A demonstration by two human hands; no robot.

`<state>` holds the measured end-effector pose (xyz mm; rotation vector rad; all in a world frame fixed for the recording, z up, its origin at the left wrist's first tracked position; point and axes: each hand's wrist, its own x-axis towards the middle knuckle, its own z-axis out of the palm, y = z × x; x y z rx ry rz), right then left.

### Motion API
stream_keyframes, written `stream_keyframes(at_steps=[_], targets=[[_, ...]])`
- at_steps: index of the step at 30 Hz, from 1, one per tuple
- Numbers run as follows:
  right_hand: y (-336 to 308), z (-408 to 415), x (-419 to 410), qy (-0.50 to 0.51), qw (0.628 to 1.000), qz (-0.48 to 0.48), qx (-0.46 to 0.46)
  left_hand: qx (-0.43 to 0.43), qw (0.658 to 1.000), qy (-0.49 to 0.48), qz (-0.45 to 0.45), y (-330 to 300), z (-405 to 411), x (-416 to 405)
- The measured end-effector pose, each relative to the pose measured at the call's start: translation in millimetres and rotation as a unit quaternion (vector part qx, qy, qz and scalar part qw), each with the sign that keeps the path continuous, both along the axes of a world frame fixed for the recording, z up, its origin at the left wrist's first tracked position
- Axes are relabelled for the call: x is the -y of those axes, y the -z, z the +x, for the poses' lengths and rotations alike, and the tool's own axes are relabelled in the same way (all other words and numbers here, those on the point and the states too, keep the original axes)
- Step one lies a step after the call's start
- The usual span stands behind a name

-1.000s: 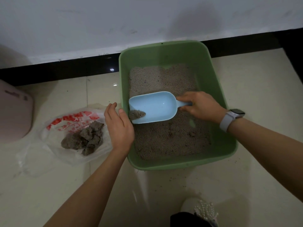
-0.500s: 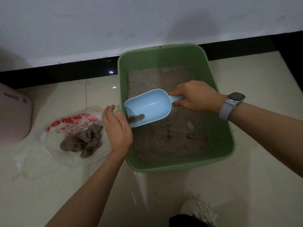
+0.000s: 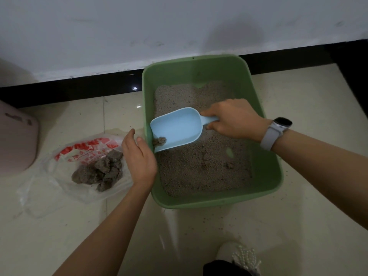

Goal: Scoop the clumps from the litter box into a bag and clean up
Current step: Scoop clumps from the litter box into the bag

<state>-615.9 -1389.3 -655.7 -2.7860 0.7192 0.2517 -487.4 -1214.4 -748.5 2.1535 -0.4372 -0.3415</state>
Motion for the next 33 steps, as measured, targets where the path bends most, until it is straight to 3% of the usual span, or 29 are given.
stream_keyframes(at_steps=[16, 23, 33], targets=[[71, -17, 4, 0.161, 0.968, 0.159, 0.111, 0.020, 0.999, 0.033, 0.032, 4, 2, 0], [63, -18, 24, 0.174, 0.959, 0.121, 0.190, 0.028, 0.998, 0.051, 0.035, 2, 3, 2], [47, -35, 53, 0.061, 0.998, -0.031, 0.000, 0.036, 0.997, 0.050, 0.042, 0, 2, 2]])
